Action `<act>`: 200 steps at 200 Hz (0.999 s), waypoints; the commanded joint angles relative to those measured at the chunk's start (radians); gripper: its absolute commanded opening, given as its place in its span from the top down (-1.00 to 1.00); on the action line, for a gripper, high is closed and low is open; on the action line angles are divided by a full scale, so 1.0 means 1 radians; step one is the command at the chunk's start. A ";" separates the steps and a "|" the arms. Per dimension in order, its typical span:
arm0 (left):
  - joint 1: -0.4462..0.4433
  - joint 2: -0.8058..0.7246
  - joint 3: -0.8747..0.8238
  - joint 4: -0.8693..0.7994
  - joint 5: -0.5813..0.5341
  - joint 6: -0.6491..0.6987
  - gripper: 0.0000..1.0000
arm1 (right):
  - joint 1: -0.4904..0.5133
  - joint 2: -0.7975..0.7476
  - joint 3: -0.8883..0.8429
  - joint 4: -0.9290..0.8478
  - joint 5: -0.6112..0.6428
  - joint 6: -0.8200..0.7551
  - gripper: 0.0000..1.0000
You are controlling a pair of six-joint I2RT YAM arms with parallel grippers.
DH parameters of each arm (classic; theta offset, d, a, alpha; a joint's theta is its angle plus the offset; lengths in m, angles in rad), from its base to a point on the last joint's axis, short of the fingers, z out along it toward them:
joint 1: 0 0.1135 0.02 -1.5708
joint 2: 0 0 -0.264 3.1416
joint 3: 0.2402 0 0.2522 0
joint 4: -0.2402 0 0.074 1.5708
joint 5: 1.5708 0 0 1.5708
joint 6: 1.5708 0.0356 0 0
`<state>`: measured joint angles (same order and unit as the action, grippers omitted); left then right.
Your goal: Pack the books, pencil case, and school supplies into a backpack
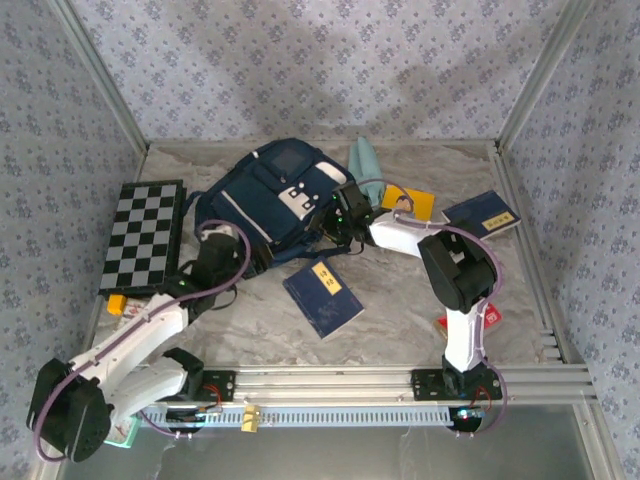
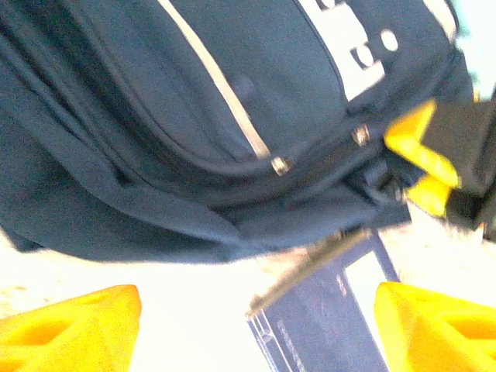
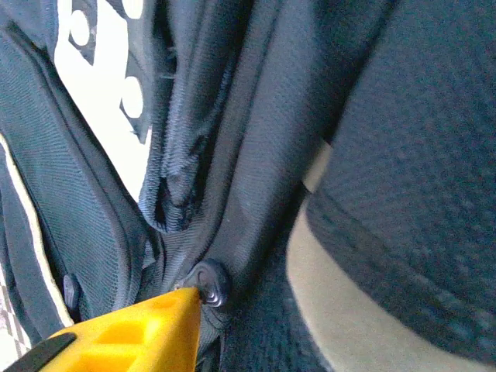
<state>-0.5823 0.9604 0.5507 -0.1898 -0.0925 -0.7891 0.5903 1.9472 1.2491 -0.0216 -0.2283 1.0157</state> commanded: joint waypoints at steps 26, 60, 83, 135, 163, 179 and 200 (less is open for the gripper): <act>-0.186 0.137 0.012 0.193 -0.081 0.088 -0.34 | -0.014 0.014 0.060 0.001 -0.039 0.067 0.86; -0.248 0.298 0.080 0.289 -0.066 0.215 -0.24 | 0.001 -0.062 0.070 -0.002 -0.043 0.129 0.96; -0.273 0.408 0.145 0.305 -0.094 0.272 -0.21 | 0.011 -0.103 0.078 -0.022 -0.038 0.155 0.99; -0.304 0.582 0.210 0.413 -0.224 0.278 -0.15 | 0.024 -0.159 0.080 -0.035 -0.026 0.189 1.00; -0.310 0.627 0.219 0.435 -0.366 0.205 -0.11 | 0.031 -0.174 0.073 -0.025 -0.022 0.203 1.00; -0.310 0.646 0.221 0.463 -0.412 0.185 -0.11 | 0.040 -0.181 0.072 -0.023 -0.014 0.202 1.00; -0.309 0.671 0.246 0.471 -0.455 0.182 -0.14 | 0.049 -0.190 0.072 -0.039 0.002 0.190 1.00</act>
<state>-0.8860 1.6012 0.7452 0.2367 -0.4316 -0.5739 0.6205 1.8263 1.2865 -0.0689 -0.2314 1.1976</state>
